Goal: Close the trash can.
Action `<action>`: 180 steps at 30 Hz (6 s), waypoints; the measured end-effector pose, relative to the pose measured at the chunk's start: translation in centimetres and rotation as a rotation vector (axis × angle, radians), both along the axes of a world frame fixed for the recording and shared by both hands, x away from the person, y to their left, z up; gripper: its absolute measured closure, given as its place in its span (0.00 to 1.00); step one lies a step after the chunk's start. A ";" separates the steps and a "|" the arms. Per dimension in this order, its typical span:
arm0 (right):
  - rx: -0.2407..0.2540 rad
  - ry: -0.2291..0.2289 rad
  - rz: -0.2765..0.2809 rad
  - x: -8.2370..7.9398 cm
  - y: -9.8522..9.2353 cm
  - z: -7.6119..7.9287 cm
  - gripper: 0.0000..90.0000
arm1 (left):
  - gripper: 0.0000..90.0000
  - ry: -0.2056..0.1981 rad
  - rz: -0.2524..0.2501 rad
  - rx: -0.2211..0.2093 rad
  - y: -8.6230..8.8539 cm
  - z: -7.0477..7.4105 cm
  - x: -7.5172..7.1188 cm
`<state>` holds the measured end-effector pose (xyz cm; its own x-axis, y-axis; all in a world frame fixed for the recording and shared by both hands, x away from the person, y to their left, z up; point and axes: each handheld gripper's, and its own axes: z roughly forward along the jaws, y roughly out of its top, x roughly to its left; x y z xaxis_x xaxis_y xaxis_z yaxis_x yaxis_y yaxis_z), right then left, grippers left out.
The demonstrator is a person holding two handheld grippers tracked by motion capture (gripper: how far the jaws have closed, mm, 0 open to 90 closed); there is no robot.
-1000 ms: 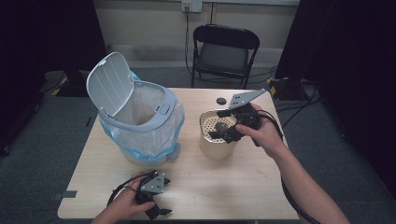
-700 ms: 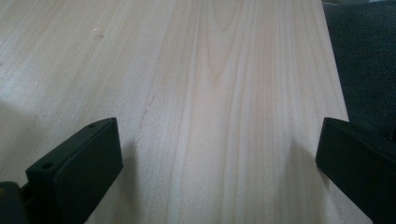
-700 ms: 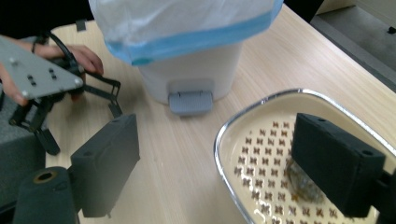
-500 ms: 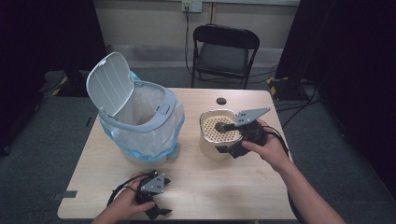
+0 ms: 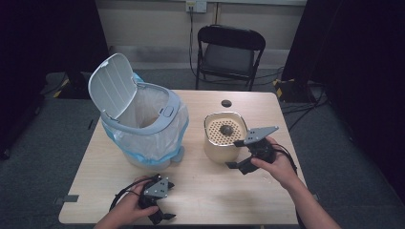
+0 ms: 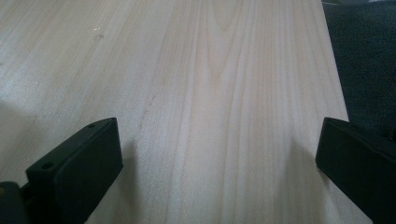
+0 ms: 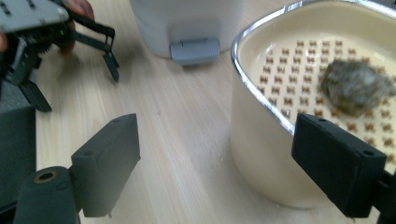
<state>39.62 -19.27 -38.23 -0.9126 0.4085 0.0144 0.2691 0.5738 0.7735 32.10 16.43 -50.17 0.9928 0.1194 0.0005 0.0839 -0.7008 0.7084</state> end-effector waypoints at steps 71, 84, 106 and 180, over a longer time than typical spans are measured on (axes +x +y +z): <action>-0.067 0.012 -0.011 -3.8 -1.3 -11.8 0.13 | 0.18 0.173 0.160 0.006 2.4 2.2 -2.4; -0.066 0.013 -0.024 -4.0 -1.4 -11.8 0.13 | 0.19 0.246 0.325 0.039 7.1 4.9 -3.0; -0.068 0.012 -0.035 -4.1 -1.5 -11.8 0.13 | 0.23 0.237 0.453 0.031 13.2 10.9 -2.3; -0.067 0.011 -0.038 -4.2 -1.5 -11.8 0.13 | 0.21 0.054 0.611 -0.048 15.8 28.0 5.8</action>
<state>35.46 -20.74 -50.02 -0.8965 0.4431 -0.0047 0.2995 0.6138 0.7304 37.93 32.27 -22.21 0.7431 0.6658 -0.0671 0.4968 -0.4817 0.7219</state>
